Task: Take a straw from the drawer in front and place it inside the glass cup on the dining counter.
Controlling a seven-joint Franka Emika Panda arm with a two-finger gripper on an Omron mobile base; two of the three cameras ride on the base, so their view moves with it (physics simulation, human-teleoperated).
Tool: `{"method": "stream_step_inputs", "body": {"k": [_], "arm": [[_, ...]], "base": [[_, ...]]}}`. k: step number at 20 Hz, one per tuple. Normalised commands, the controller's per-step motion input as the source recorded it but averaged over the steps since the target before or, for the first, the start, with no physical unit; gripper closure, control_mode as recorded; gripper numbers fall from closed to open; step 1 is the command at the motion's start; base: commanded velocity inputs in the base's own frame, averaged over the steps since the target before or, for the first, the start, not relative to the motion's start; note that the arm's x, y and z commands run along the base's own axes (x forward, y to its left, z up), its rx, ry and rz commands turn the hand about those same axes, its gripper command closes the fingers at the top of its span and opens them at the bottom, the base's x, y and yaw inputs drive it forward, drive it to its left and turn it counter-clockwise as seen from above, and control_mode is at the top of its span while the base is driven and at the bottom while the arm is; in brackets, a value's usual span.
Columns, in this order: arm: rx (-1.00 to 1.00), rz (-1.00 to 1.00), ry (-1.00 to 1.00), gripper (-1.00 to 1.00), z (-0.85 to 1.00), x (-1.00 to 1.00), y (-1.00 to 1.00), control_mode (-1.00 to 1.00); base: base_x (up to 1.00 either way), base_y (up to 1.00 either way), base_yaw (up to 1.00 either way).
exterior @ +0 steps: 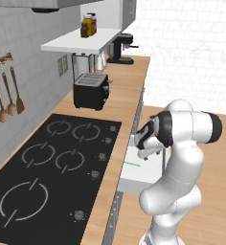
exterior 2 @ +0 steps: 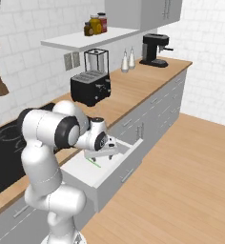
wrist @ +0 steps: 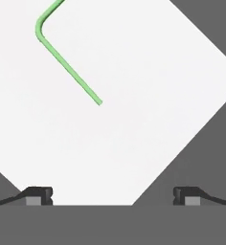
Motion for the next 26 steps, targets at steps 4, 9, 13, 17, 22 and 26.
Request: {"method": "stream_step_inputs", "body": {"k": [4, 9, 13, 17, 22, 26], "arm": [[0.0, 0.0, 0.0, -1.0, -0.26, 0.0, 0.0, -1.0], [0.0, 0.0, 0.0, -1.0, -0.27, -0.06, -0.05, -1.0], [0.0, 0.0, 0.0, -1.0, -0.19, -0.22, -0.22, -1.0], [0.02, 0.0, 0.0, -1.0, -0.12, -0.32, -0.36, -1.0], [0.04, 0.0, 0.0, -1.0, -0.05, -0.31, -0.45, -1.0], [0.04, 0.0, 0.0, -1.0, -0.08, -0.37, -0.57, -1.0]], "base": [[0.0, 0.0, 0.0], [0.0, 0.0, 0.0], [0.0, 0.0, 0.0], [0.0, 0.0, 0.0], [0.0, 0.0, 0.0], [0.0, 0.0, 0.0]]}}
